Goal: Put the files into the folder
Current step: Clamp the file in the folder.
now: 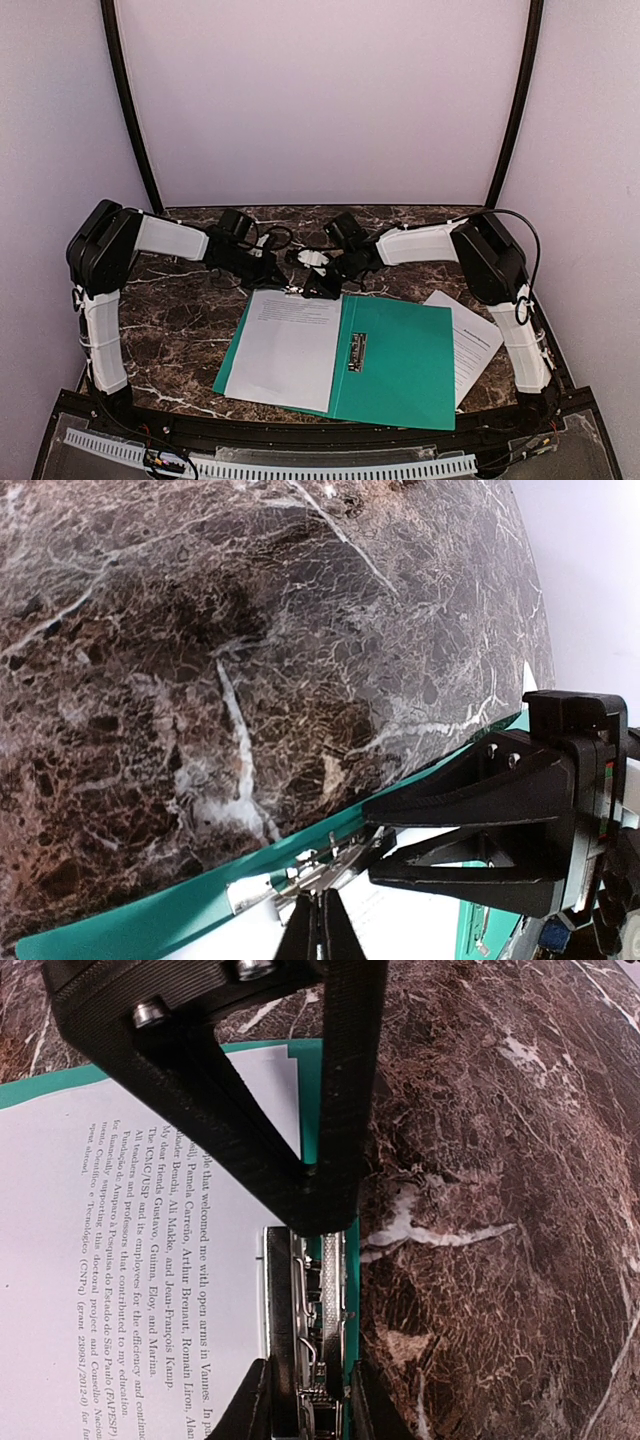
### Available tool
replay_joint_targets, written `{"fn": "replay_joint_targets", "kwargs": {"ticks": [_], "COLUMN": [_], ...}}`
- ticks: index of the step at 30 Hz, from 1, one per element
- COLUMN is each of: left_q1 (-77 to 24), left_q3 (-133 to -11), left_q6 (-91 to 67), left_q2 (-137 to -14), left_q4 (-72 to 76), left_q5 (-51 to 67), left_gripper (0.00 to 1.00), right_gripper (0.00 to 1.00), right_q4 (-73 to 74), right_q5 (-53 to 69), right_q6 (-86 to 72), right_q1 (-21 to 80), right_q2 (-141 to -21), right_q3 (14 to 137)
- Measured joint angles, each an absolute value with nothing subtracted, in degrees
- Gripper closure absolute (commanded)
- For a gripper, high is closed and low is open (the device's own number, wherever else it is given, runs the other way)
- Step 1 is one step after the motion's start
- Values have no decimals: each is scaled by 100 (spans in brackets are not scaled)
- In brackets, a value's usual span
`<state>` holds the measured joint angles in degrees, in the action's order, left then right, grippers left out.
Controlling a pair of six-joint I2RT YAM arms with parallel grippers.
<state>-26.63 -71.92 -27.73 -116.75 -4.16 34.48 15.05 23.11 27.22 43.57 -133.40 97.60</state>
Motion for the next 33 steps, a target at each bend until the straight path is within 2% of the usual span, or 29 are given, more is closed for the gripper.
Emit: {"fn": "replay_joint_targets", "kwargs": {"ticks": [13,28,33], "left_q1": [-2692,-2676,-2679], "left_q3": [-6361,-6547,-6919], "left_q6": [-3155,-2853,-2657], "left_q2": [-11445,-11631,-11738], "left_q4": [410,274,-261], "left_q5": [3413,3317,3190], "left_gripper": [99,99,99], "right_gripper": [96,97,98], "right_q4": [1605,1638,1686], "right_q5": [2338,2335,2309], "right_q6": [2705,2733,2823], "right_q1": [4388,4388,4388], "right_q2": [-13340,-13343,-13343], "right_q3": [9797,9804,9828]}}
